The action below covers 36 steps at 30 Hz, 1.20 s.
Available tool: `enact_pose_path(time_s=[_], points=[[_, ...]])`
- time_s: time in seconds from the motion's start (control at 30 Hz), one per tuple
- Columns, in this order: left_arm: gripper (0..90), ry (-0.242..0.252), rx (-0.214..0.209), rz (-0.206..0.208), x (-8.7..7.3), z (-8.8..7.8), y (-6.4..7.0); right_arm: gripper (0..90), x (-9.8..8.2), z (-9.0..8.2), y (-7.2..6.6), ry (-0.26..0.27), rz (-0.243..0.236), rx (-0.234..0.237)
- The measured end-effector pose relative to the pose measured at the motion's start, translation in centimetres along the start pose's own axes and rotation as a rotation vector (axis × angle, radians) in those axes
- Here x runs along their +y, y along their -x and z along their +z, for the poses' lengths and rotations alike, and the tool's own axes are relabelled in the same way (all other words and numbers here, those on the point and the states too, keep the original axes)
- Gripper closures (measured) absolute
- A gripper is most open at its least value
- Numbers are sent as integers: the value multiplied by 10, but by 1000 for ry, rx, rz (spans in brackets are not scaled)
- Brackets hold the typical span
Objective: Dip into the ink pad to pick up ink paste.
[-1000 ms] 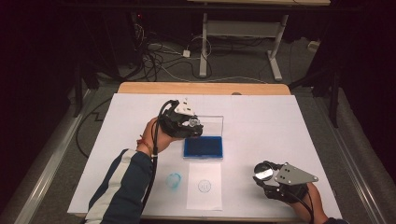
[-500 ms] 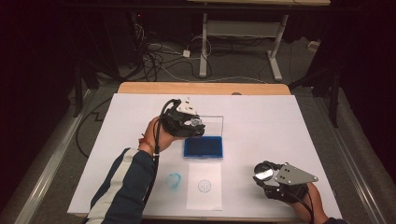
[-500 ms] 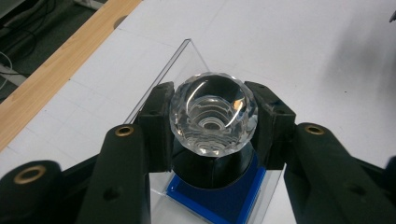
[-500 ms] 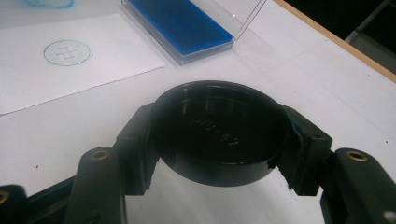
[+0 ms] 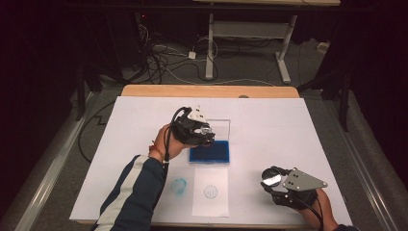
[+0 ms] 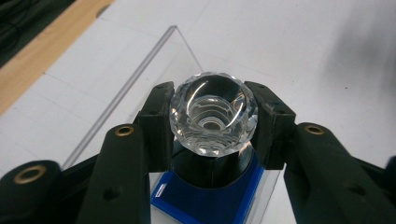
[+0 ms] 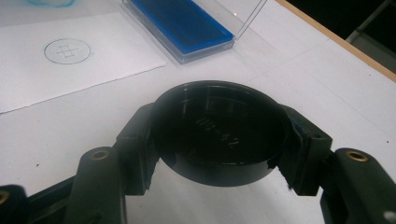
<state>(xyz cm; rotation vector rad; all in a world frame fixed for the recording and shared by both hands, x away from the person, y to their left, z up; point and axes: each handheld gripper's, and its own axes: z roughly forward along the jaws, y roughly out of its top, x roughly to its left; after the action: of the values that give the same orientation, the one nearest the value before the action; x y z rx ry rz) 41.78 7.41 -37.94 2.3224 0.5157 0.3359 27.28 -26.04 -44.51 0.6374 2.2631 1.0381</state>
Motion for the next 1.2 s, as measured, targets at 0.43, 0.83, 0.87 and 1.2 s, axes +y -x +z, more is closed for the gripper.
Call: enact_pose_path(time_s=[0.43,0.83,0.87,1.2], points=[[540,-37,-48,-30,-15,35,1,382,-1,0,0,-6,0,1],[540,-57,-50,-38,-25,49,4,382,-1,1,0,-11,-2,3],[540,-54,-53,-41,-25,49,4,382,-1,1,0,-11,-3,3],[541,-38,-83,-77,-28,49,3,382,-1,1,0,-14,-1,2]])
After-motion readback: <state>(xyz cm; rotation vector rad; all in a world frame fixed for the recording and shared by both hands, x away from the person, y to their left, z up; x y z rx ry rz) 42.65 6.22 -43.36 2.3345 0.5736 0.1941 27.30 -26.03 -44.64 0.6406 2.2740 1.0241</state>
